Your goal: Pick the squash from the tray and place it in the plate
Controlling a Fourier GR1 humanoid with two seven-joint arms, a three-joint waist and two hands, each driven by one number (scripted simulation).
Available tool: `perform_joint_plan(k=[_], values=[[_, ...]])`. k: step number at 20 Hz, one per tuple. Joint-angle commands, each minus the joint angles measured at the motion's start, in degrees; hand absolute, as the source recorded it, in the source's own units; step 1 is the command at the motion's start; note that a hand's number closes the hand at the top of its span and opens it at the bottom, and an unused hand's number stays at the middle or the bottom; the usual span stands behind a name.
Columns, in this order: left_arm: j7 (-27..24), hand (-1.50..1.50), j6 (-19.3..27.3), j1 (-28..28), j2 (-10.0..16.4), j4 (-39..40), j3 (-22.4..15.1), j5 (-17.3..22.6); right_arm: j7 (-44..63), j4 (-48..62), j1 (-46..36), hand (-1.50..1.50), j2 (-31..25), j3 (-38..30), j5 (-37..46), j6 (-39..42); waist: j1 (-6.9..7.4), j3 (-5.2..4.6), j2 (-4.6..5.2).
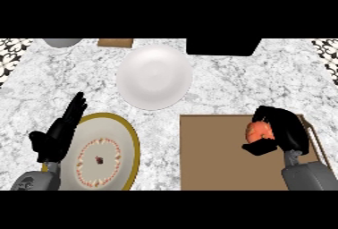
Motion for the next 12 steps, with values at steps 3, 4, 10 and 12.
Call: perform_joint_plan(k=[3,4,10,12], values=[[-1.5,0.00,-0.4,2.5,0.7,-0.4,1.5,-0.7,-8.2,2.1,-8.8,1.50,-0.8,-1.6,-1.2,-0.1,-1.38,0.00,-0.41],[-2.8,0.00,0.2,-0.5,-1.1,3.6,1.0,-1.7,-10.8,4.6,-10.2,1.50,-1.6,-2.2,-0.7,-0.8,-1.65,-0.01,-0.31],[-0.2,0.00,-1.3,1.4,0.1,-0.3,2.4,-1.1,-9.9,-7.4,-7.0,1.50,-0.5,-3.5,-0.8,-1.8,-1.96,0.00,-0.52],[1.4,0.00,0.8,0.1,-1.4,-1.5,1.3,-2.2,-6.5,-10.9,-9.7,1.50,1.9,-2.2,1.0,-3.3,-1.99,-0.01,-0.58]])
